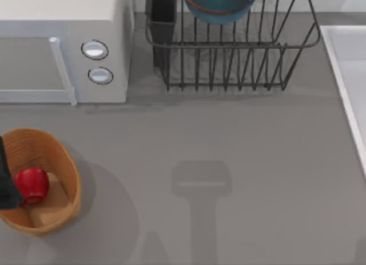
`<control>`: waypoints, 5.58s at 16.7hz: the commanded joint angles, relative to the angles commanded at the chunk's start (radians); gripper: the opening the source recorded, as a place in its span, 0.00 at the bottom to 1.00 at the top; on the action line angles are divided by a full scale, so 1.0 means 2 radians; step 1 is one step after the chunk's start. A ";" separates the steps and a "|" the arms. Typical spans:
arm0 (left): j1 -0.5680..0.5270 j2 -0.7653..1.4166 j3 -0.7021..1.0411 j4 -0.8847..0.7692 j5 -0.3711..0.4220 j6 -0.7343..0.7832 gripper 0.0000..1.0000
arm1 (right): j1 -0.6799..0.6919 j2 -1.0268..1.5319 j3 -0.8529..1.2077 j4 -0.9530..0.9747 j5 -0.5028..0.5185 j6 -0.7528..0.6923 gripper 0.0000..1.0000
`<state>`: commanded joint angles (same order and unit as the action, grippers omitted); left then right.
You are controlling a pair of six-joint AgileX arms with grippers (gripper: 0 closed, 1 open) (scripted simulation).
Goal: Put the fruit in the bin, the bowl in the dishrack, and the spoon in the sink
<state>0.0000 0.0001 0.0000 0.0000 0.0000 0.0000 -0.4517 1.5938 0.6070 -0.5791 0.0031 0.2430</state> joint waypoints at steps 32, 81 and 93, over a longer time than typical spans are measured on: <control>0.000 0.000 0.000 0.000 0.000 0.000 1.00 | 0.013 -0.026 0.271 -0.313 0.004 0.020 0.00; 0.000 0.000 0.000 0.000 0.000 0.000 1.00 | 0.147 0.505 0.922 -0.408 0.007 0.153 0.45; 0.000 0.000 0.000 0.000 0.000 0.000 1.00 | 0.147 0.505 0.922 -0.408 0.007 0.153 1.00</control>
<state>0.0000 0.0001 0.0000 0.0000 0.0000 0.0000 -0.1581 2.6039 2.4515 -1.3960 0.0164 0.5492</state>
